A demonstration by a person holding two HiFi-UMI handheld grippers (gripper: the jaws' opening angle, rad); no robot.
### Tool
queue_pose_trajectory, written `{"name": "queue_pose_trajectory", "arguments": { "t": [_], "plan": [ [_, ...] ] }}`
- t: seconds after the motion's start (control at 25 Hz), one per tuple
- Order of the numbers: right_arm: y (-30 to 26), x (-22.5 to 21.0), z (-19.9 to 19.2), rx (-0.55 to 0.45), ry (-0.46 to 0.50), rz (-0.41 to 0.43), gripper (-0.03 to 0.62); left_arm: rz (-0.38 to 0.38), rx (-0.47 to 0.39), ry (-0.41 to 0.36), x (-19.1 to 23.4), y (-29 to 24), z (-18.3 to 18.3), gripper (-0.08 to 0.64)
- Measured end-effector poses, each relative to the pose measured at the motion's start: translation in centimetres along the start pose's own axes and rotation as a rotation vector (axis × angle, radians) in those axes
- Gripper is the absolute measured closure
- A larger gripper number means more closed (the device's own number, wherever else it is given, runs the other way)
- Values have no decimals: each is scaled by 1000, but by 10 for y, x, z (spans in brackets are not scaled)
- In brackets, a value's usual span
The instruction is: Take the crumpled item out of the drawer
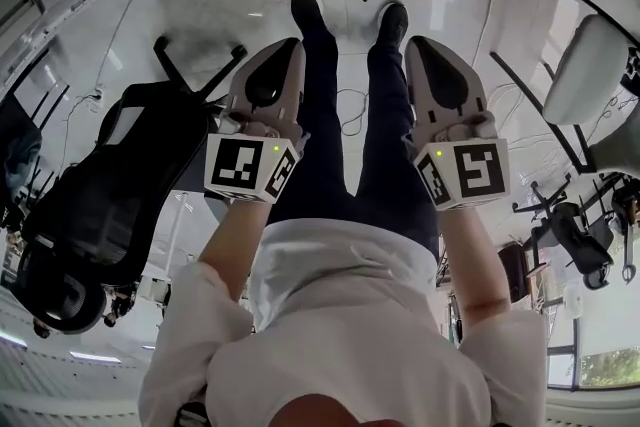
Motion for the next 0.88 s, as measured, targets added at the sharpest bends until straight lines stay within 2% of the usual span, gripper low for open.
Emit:
{"name": "queue_pose_trajectory", "arguments": {
  "t": [0.28, 0.32, 0.4, 0.48, 0.88],
  "plan": [
    [-22, -1, 0, 27, 1, 28, 580, -7, 12, 17, 7, -7, -4, 551],
    [-26, 1, 1, 30, -3, 34, 559, -5, 14, 20, 9, -8, -4, 551],
    [-36, 2, 2, 43, -12, 38, 383, -1, 17, 26, 13, -8, -2, 551],
    [-45, 2, 3, 57, -13, 32, 354, 2, 17, 35, 18, -9, -2, 551],
    [-99, 4, 5, 150, 29, 63, 345, 4, 8, 76, 40, -10, 1, 551]
  ]
}}
Point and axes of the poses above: the fingertips, and each gripper's own axes: y backward along the fingers, x to its left, z out of its top, the point moved 1 cm from there along y, backward along the fingers, and after that the axes turned 2 degrees about -z, right-handed, at the moved point
